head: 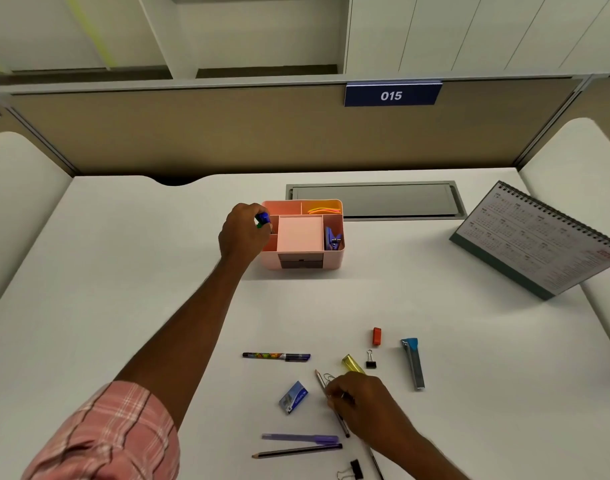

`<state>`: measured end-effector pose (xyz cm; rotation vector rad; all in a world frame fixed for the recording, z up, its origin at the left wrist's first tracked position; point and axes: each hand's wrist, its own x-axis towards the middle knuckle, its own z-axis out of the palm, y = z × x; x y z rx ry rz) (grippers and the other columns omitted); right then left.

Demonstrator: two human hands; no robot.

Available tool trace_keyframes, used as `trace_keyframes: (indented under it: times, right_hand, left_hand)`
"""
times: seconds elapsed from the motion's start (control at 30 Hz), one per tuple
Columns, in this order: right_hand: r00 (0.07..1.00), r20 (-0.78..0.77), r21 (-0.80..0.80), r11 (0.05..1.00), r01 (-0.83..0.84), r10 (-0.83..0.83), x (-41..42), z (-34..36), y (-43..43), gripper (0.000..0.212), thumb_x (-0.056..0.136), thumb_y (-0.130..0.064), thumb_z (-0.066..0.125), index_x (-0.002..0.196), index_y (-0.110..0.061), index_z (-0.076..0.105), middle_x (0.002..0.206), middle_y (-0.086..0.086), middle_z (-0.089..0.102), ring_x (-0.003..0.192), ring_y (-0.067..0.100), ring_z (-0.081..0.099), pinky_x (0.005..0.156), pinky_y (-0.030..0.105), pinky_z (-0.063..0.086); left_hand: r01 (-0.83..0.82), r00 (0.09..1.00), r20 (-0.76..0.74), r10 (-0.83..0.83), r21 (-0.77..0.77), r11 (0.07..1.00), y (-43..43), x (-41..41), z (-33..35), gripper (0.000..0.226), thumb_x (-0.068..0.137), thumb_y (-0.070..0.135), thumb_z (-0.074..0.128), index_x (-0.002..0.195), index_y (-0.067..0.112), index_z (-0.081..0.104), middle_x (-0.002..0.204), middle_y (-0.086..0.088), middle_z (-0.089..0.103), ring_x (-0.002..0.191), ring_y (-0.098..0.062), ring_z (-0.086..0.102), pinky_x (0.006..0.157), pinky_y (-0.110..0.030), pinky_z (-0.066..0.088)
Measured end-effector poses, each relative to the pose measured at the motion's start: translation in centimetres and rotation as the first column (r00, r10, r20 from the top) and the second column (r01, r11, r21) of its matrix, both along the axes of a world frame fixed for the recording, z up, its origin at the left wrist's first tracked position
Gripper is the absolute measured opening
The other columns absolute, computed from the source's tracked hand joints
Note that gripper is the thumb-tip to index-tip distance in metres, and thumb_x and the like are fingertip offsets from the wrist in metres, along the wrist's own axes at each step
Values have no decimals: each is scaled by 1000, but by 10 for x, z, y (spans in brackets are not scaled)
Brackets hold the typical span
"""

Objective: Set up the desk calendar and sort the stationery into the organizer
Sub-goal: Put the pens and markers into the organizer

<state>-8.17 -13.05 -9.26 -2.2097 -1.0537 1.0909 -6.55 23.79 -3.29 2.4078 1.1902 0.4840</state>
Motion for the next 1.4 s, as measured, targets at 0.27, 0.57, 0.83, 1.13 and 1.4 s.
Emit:
trace_keyframes:
  times: [0.27,0.57,0.83,1.13,1.4]
  right_hand:
    - [977,203,121,988,-91,65,0,1,39,24,102,-33,58,122,-27,69,116,-8,66,105,8,60,90,23,50]
    - [802,567,111,947,-303,190,-8,-26,83,16,88,-27,73,103,-23,69,94,-3,67,84,19,60,68,34,53]
    - [725,639,13,939,-344,257,-11,-39,84,31,72,-21,88,96,-19,68,90,1,63,81,20,58,69,35,50]
    - [964,262,284,950,-129,53,31,-2,81,14,94,-26,68,106,-21,73,100,-5,72,90,10,62,79,30,53]
    - [961,-50,432,862,265,-270,79,53,66,20,90,-13,76,109,-17,75,91,-7,77,80,7,72,77,21,60]
  left_hand:
    - [14,997,72,-10,-49,999,0,0,1,36,88,22,78,123,18,70,125,-7,70,110,-26,67,86,-32,54]
    - [-17,980,197,35,-93,996,-17,-11,11,52,90,36,76,137,20,60,139,-5,63,122,-23,62,95,-37,55]
    - [-97,902,406,148,-144,985,-78,-44,22,41,94,26,74,133,19,64,137,0,65,122,-15,62,95,-23,52]
    - [-127,841,393,371,-523,843,-179,-127,-2,15,94,22,72,107,28,75,103,16,74,97,2,67,76,-3,49]
    - [-37,947,238,215,-584,811,-231,-184,-39,16,89,16,74,89,32,77,85,19,75,81,-2,70,69,-13,54]
